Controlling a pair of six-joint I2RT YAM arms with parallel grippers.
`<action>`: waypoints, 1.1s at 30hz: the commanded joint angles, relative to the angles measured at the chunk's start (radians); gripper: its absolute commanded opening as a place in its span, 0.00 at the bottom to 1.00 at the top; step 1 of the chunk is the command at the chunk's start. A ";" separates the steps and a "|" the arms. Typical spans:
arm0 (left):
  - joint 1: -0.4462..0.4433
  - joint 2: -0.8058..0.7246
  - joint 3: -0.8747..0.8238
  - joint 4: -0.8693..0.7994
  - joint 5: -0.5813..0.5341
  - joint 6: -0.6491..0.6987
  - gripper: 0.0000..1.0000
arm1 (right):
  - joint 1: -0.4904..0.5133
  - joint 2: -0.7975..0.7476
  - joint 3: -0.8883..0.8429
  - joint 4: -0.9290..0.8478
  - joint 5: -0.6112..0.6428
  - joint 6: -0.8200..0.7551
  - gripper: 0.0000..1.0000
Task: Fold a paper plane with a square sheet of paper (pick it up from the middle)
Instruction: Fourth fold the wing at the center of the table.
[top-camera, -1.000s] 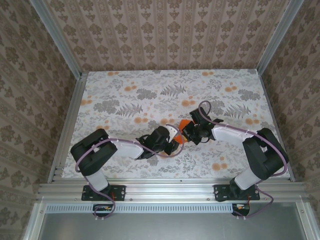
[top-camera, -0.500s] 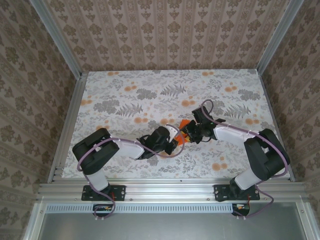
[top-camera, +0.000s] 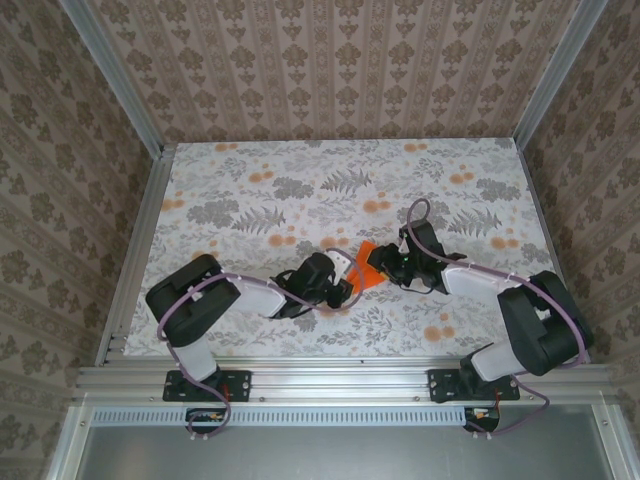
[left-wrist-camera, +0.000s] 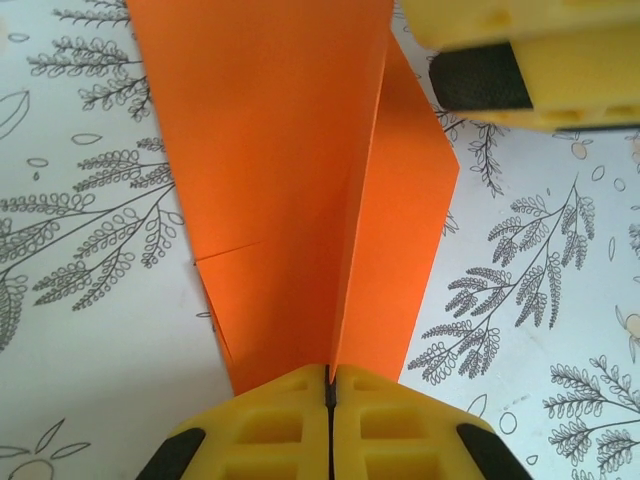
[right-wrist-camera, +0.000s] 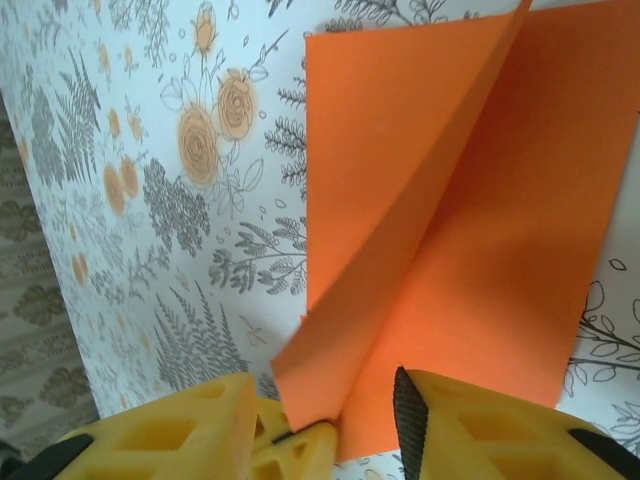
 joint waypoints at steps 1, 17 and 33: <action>0.028 0.016 -0.026 0.039 0.071 -0.084 0.06 | -0.005 -0.014 -0.031 0.109 -0.031 -0.099 0.41; 0.122 0.052 -0.019 0.078 0.213 -0.237 0.03 | -0.005 0.156 -0.019 0.234 -0.140 -0.164 0.31; 0.172 0.105 0.010 0.073 0.286 -0.337 0.00 | -0.003 0.196 0.017 0.210 -0.148 -0.192 0.41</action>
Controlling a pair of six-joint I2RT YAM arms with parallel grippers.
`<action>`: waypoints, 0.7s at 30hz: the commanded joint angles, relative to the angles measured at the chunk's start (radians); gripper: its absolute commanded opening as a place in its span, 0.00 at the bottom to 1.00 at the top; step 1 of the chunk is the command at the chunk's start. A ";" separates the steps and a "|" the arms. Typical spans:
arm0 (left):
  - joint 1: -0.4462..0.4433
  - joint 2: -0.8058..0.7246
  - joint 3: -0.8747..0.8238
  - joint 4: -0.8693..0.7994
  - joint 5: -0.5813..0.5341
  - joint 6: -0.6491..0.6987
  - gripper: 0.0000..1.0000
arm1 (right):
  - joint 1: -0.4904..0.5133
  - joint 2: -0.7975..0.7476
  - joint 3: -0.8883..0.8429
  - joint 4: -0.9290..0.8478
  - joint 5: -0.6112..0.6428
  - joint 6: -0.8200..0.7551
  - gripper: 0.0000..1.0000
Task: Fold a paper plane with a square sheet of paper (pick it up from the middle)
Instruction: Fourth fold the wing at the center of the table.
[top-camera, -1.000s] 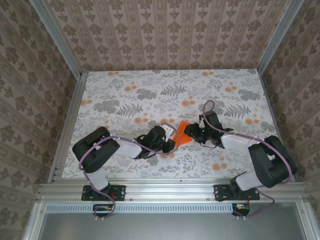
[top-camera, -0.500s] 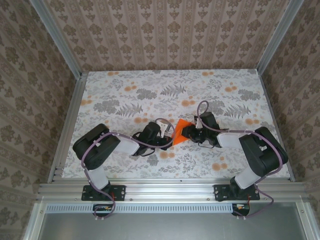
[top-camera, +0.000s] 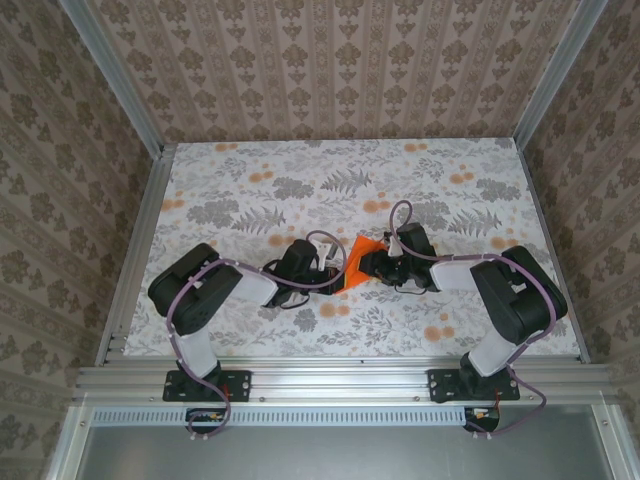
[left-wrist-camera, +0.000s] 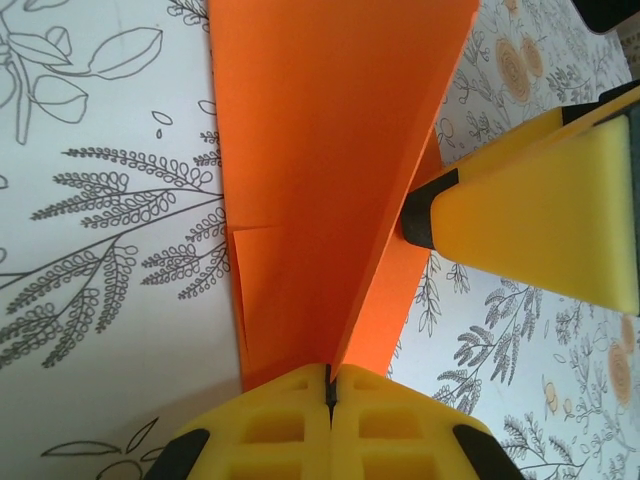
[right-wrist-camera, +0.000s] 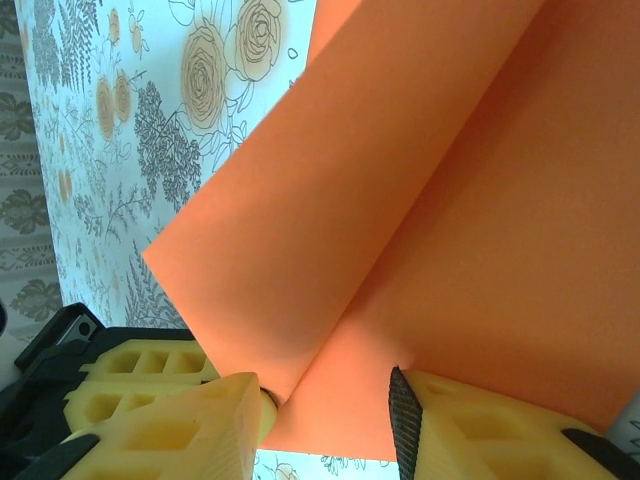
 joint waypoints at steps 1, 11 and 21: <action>0.011 0.046 0.020 -0.029 0.022 -0.045 0.00 | -0.001 -0.009 0.020 -0.005 -0.005 -0.026 0.41; 0.015 0.069 0.055 -0.069 0.072 -0.052 0.00 | -0.001 0.008 0.057 -0.028 0.011 -0.047 0.39; 0.029 0.099 0.059 -0.041 0.116 -0.082 0.00 | -0.001 0.061 0.089 -0.067 0.026 -0.054 0.37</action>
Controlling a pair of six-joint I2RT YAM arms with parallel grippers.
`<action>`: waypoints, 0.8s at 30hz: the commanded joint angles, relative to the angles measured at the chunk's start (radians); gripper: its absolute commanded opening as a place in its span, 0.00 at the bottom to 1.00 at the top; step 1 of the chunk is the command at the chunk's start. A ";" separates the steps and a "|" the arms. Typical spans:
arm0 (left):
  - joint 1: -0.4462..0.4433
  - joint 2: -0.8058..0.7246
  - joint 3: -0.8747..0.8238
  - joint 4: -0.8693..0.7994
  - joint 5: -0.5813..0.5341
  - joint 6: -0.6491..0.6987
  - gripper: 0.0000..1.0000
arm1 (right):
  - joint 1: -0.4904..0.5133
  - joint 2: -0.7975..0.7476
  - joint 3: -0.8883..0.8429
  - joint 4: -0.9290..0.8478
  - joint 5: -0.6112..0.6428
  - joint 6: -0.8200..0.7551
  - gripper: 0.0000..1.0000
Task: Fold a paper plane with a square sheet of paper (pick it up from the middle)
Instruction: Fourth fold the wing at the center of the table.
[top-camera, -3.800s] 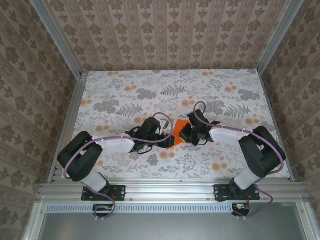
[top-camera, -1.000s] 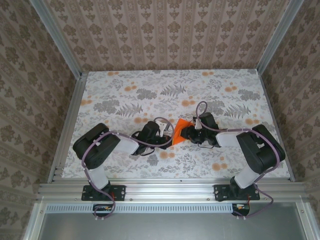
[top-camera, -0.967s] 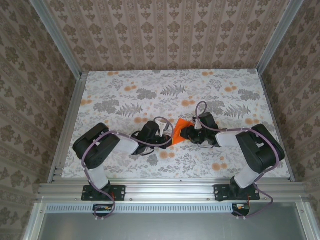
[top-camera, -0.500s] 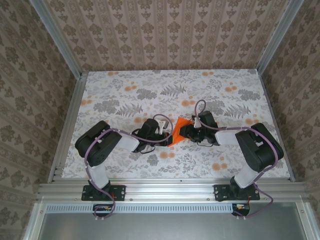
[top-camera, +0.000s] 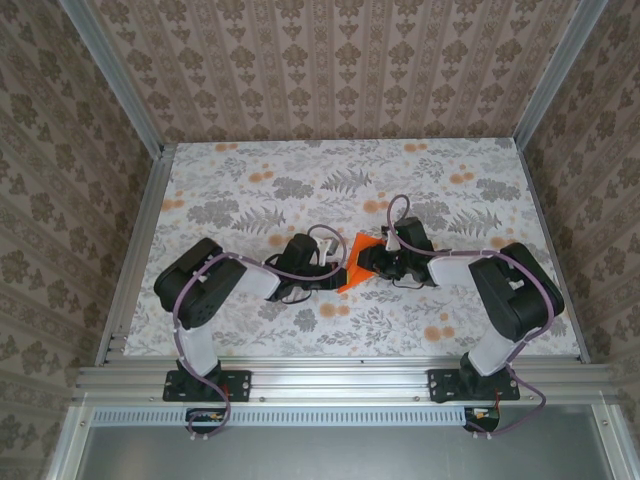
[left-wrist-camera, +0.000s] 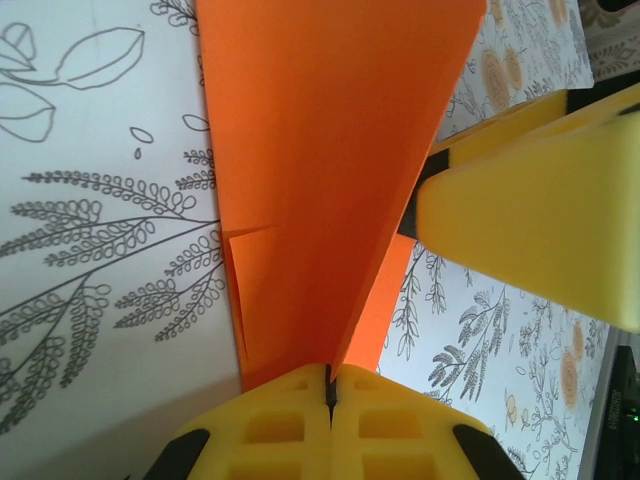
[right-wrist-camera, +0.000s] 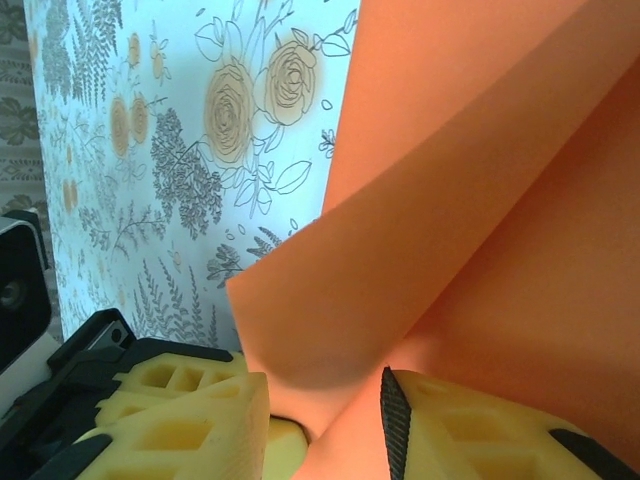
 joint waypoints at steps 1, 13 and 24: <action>0.002 0.051 0.007 -0.032 0.016 -0.021 0.00 | -0.001 0.035 0.032 -0.042 0.015 -0.026 0.37; 0.007 0.048 0.014 -0.035 0.017 -0.029 0.02 | 0.009 0.082 0.070 -0.191 0.111 -0.047 0.34; 0.019 0.011 0.015 -0.033 0.038 -0.051 0.25 | 0.022 0.123 0.108 -0.306 0.164 -0.059 0.38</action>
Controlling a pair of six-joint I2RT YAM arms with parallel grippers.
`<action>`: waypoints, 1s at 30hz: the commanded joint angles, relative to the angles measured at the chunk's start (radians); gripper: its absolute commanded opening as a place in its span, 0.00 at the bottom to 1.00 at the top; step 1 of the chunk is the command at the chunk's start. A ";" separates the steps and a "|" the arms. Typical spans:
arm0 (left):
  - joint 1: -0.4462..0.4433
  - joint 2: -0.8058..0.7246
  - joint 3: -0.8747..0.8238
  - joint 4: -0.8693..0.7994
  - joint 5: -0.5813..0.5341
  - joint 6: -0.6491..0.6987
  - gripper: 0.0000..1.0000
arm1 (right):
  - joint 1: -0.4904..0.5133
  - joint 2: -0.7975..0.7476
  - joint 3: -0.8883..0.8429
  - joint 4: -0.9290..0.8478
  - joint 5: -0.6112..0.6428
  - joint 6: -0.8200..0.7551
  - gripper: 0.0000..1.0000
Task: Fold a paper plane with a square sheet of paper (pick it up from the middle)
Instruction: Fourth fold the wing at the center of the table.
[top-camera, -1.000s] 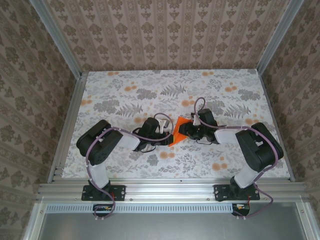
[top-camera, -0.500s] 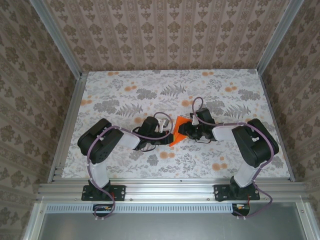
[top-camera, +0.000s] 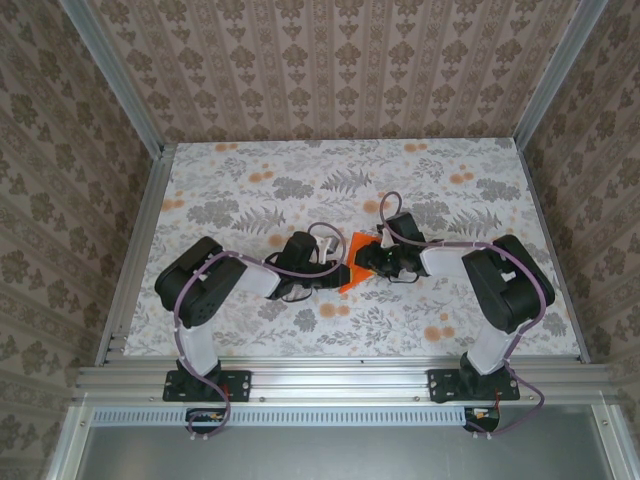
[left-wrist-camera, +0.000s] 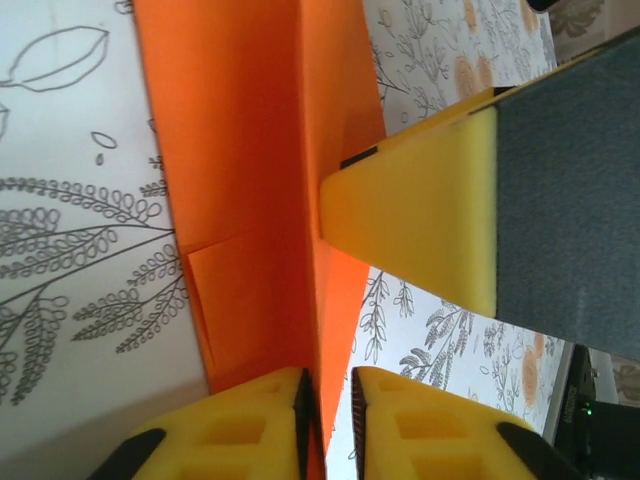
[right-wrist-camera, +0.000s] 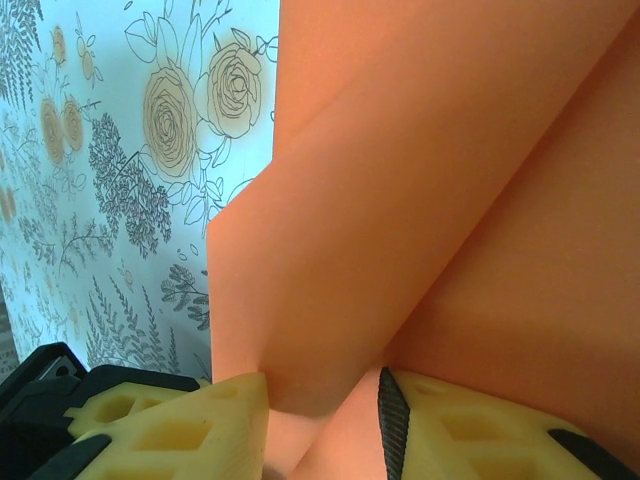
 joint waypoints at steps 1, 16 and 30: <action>0.008 -0.005 0.005 -0.052 -0.019 0.002 0.28 | 0.006 0.066 0.000 -0.155 0.112 -0.037 0.38; 0.032 -0.157 -0.093 -0.041 -0.113 -0.015 0.34 | 0.033 0.118 0.091 -0.348 0.232 -0.051 0.43; 0.033 -0.179 -0.097 0.010 -0.137 -0.052 0.24 | 0.049 0.190 0.159 -0.464 0.301 -0.060 0.40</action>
